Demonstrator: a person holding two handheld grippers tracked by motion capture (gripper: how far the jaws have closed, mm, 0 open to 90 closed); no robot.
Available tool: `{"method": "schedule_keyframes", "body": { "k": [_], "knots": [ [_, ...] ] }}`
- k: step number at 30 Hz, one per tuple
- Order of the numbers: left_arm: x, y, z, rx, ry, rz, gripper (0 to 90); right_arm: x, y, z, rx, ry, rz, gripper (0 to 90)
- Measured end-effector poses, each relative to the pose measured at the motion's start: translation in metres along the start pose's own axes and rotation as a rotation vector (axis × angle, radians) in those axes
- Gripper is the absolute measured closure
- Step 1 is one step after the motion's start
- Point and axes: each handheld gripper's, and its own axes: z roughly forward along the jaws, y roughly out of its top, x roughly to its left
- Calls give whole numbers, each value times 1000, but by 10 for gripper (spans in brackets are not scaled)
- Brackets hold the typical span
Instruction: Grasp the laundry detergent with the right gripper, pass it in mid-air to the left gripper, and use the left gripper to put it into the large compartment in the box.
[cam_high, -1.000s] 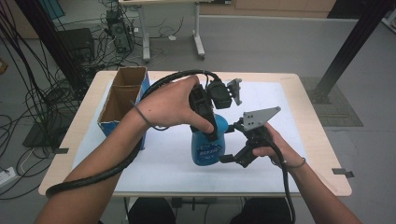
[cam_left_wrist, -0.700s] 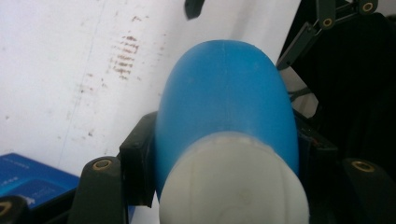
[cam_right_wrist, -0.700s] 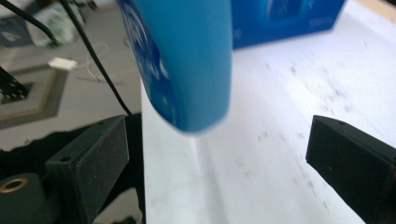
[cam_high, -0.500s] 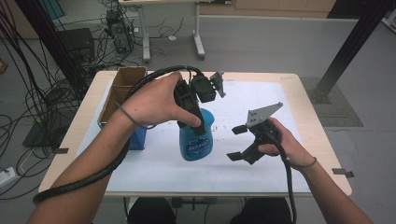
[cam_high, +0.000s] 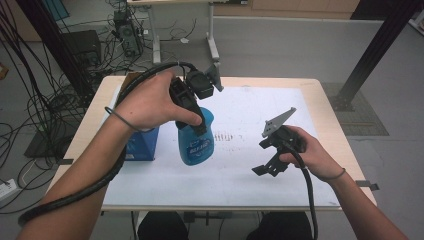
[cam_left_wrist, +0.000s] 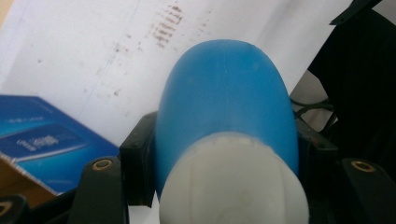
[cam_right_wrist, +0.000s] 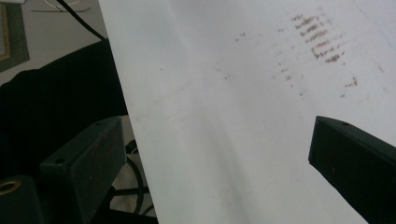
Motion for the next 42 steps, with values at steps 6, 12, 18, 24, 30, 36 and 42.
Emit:
{"method": "schedule_keyframes", "body": {
  "k": [6, 12, 18, 24, 30, 36, 42],
  "knots": [
    [10, -4, -13, 7, 12, -51, 379, -5, -1, 3, 40, 3, 38, 49],
    [20, -7, -24, 7, 27, -95, 379, -4, 1, 5, 35, -3, 35, 49],
    [30, -7, -37, -5, 48, -139, 379, -1, 2, 6, 35, -4, 34, 49],
    [39, -3, -48, -15, 63, -184, 379, 0, 3, 7, 32, -6, 32, 50],
    [50, 1, -57, -14, 76, -223, 379, 1, 2, 6, 31, -8, 36, 50],
    [65, 2, -69, -17, 93, -280, 379, 1, 1, 7, 32, -11, 38, 50],
    [80, 0, -89, -52, 112, -356, 379, 2, 1, 7, 28, -13, 32, 51]
  ]
}}
